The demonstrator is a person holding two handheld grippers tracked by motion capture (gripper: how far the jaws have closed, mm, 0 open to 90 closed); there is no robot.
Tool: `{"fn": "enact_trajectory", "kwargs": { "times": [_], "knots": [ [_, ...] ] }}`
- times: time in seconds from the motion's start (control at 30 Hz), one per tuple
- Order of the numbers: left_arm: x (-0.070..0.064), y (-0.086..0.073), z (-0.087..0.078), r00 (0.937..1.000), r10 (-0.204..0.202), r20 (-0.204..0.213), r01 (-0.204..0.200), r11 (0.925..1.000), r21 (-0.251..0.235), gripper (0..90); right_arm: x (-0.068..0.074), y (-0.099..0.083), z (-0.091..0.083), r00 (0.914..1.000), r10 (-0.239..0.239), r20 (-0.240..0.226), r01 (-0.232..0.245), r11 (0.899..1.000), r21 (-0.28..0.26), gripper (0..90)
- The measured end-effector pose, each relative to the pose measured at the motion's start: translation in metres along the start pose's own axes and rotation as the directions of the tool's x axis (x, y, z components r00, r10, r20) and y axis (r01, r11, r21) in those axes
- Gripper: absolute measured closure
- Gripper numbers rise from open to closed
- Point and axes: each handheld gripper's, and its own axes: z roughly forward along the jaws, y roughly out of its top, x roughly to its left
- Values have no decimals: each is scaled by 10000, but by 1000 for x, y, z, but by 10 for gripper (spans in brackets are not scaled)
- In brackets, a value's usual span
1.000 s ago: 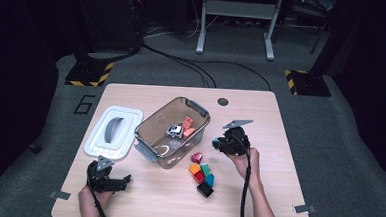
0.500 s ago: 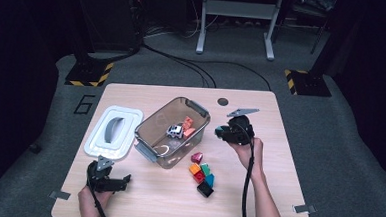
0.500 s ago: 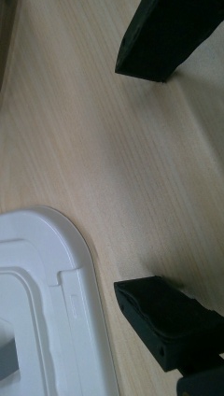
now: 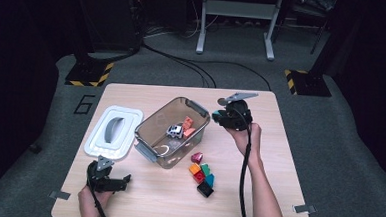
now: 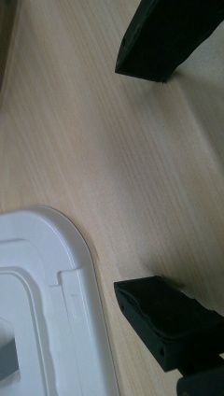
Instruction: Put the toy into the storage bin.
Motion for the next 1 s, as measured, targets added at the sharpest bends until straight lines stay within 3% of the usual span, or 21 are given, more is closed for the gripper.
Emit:
{"fn": "enact_trajectory", "kwargs": {
  "times": [0.37, 0.6, 1.0],
  "knots": [
    [0, 0, 0, 10000, -1, -2, 1, 10000, 2, 0, 22, 21, 22, 9977, -363, -567, 369, 9993, 96, 696],
    [0, 0, 0, 10000, -10, -32, 10, 10000, -38, 0, 37, 19, 44, 9921, -682, -1052, 750, 9953, 616, 695],
    [0, 0, 0, 10000, -18, -34, 18, 10000, -41, 0, 43, 8, 57, 9887, -491, -1418, 672, 9898, 1259, 684]
  ]
}}
